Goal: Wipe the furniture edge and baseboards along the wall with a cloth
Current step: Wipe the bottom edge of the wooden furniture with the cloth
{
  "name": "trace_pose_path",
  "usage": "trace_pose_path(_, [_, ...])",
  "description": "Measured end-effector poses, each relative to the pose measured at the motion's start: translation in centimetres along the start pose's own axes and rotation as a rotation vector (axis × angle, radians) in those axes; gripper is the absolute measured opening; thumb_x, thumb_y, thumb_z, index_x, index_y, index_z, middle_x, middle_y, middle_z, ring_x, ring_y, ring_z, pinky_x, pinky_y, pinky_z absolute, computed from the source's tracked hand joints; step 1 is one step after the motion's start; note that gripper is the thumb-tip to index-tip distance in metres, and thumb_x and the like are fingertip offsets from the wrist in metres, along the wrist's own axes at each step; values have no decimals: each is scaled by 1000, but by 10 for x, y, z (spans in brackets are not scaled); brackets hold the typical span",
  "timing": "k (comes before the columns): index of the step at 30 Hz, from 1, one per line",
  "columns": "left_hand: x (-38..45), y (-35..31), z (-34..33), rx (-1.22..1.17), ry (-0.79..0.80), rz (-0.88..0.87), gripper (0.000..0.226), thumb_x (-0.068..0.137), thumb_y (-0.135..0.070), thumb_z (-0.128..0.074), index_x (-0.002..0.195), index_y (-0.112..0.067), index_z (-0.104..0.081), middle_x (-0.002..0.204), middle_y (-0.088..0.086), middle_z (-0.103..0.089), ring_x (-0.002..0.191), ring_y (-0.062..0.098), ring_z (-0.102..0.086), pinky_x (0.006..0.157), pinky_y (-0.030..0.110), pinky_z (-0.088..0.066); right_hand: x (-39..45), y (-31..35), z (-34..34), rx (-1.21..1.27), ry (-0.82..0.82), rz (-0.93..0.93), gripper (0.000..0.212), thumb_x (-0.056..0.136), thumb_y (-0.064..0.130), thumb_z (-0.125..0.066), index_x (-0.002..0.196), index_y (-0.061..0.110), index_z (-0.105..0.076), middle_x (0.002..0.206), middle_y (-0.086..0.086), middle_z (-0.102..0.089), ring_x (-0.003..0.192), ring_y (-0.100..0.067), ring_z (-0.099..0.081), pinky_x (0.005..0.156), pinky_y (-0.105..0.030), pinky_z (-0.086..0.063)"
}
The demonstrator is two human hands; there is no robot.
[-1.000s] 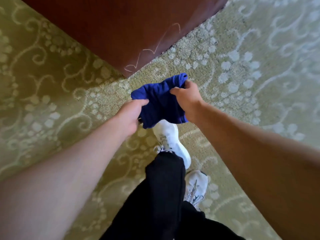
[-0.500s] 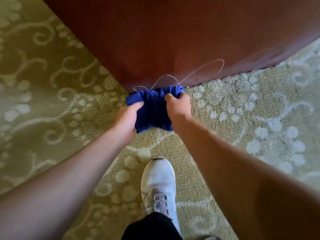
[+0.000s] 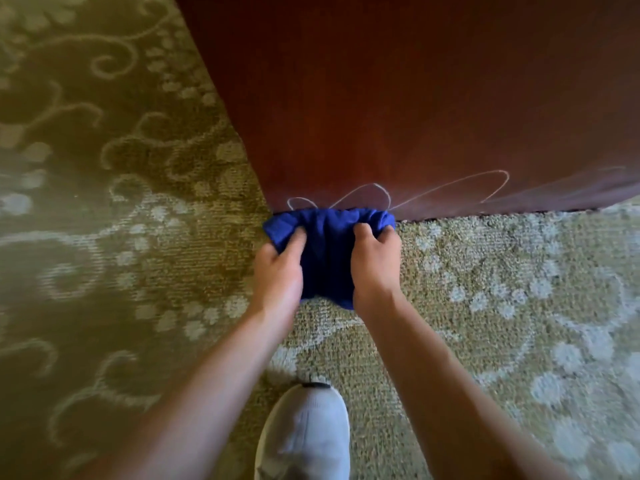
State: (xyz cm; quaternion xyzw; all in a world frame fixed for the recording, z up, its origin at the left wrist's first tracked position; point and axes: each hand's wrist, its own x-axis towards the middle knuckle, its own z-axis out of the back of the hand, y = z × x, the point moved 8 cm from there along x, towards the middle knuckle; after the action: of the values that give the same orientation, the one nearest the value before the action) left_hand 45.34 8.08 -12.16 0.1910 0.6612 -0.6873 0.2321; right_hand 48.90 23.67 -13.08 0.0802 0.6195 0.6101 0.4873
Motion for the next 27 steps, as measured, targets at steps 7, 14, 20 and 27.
trace_pose_path(7, [-11, -28, 4, -192, -55, -208, 25, 96, -24, -57, 74, -20, -68, 74, -10, -74, 76, 5, -70, 69, 25, -55, -22, 36, 4, 128, 35, 242, 28, 92, 18, -54, 68, 18, -38, 59, 9, -37, 53, -6, -33, 58, -29, -34])
trace_pose_path(14, [5, 6, -21, -131, 37, 63, 6, 90, -23, -66, 88, -18, -68, 85, -3, -74, 81, 18, -72, 61, 24, -56, 22, -7, 21, 150, 4, -59, 12, 81, 23, -57, 71, 17, -55, 76, -7, -58, 76, -18, -53, 72, -43, -52])
trace_pose_path(20, [-13, -34, -5, -417, 50, -121, 18, 96, -27, -56, 103, -18, -69, 100, 1, -76, 91, 13, -73, 62, 23, -55, -27, 61, 19, 267, 16, 331, 17, 87, 20, -55, 76, 8, -49, 68, -1, -44, 65, -11, -41, 62, -32, -39])
trace_pose_path(27, [2, 8, -18, -263, 16, 137, 15, 94, -30, -60, 100, -20, -69, 85, -6, -77, 81, 13, -73, 52, 18, -53, 9, 7, 16, 101, -12, 83, 15, 90, 21, -50, 75, 18, -48, 75, -1, -52, 75, -15, -49, 75, -38, -47])
